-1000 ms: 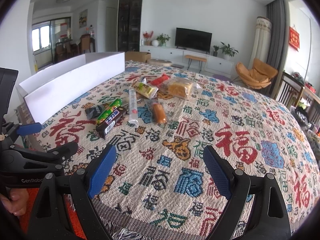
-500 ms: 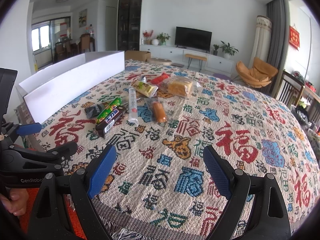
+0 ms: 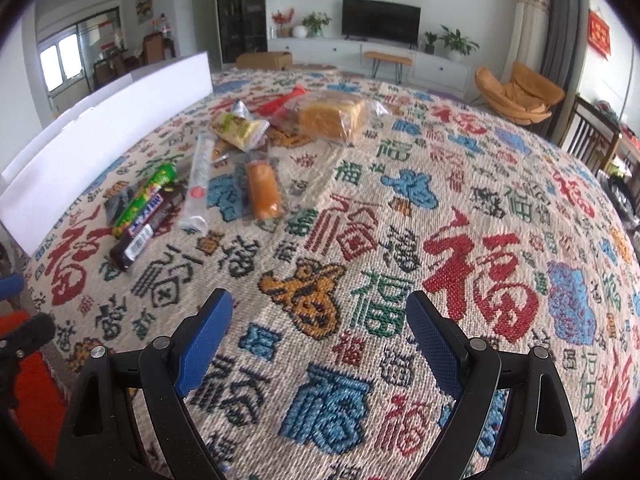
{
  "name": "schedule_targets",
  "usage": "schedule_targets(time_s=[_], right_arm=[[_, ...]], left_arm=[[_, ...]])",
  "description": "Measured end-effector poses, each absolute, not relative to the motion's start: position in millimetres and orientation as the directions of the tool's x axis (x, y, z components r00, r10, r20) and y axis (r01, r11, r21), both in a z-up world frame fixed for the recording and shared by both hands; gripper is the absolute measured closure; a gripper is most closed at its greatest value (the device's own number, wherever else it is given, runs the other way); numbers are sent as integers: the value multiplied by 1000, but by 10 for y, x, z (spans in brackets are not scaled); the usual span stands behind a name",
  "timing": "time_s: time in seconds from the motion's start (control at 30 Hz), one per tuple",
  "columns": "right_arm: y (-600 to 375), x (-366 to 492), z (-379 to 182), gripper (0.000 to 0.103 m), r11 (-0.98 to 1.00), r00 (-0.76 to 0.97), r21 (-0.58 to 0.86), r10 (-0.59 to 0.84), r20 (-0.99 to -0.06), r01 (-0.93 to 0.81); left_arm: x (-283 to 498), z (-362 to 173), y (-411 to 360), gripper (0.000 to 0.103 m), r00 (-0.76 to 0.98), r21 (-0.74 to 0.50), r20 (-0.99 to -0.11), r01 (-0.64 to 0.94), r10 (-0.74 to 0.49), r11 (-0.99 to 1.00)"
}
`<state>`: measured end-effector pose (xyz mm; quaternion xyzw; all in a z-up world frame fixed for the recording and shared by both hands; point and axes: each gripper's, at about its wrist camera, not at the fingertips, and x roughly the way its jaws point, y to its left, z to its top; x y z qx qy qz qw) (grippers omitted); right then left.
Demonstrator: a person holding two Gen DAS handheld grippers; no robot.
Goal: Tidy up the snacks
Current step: 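Reach the left gripper down to the black Astavt snack bar and grasp it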
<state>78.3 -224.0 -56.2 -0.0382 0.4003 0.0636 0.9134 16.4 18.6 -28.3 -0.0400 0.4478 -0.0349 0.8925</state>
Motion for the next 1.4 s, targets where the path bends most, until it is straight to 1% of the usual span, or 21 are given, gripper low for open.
schedule_targets(time_s=[0.13,0.27,0.3,0.4,0.5,0.6,0.73,0.8,0.93,1.03,1.07,1.1,1.13,1.17,1.3,1.33,1.37,1.4], right_arm=[[-2395,986,-806,12,994,624,5,70,-779,-106],[-2423,957,-782,12,994,638,11,76,-767,-105],[-2414,949,-783,12,995,638,4,70,-767,-104],[-2400,933,-775,12,995,643,-7,56,-764,-96],[-2399,925,-779,12,996,645,-5,56,-762,-93],[-2370,958,-793,12,996,647,-6,55,-761,-91],[-2367,961,-797,12,996,647,-6,55,-761,-91],[-2369,956,-796,11,996,647,-5,56,-761,-91],[-2368,953,-792,11,996,646,0,59,-761,-92],[-2374,965,-796,11,996,647,0,60,-760,-92],[-2375,964,-795,11,996,647,1,61,-760,-92],[-2373,962,-795,11,996,646,2,61,-761,-92],[-2370,963,-796,11,996,646,1,61,-761,-92],[-2373,962,-796,11,996,647,0,60,-760,-92],[-2372,964,-793,11,996,646,0,59,-761,-92],[-2376,966,-798,11,996,647,1,60,-760,-92],[-2376,962,-794,11,996,647,2,61,-760,-92],[-2373,961,-793,11,996,647,2,61,-760,-92]], left_arm=[[239,-360,265,0,542,-165,-827,22,-150,986],[382,-347,356,0,504,-222,-839,28,-206,975],[454,-311,376,0,508,-204,-840,29,-191,978],[720,-167,455,0,542,-75,-838,-1,-62,997],[1082,-118,595,0,536,-9,-844,-51,20,999],[1435,-211,647,0,510,55,-857,-52,74,997],[1792,-466,484,0,449,118,-890,44,86,992],[1881,-540,348,0,451,137,-889,94,81,986],[2105,-582,110,0,445,137,-894,150,57,979],[2275,-587,28,0,460,120,-887,162,33,979],[2332,-602,38,0,451,101,-892,160,18,982],[2396,-628,92,0,427,55,-904,151,-15,987],[2455,-668,185,0,383,-16,-922,124,-63,992],[2503,-659,215,0,387,-21,-920,103,-59,994],[2543,-657,187,0,327,-3,-944,140,-49,990],[2532,-653,182,2,318,-1,-947,149,-49,989],[2496,-635,181,7,328,-6,-943,161,-60,987],[2441,-599,170,21,350,-6,-934,175,-68,985]])
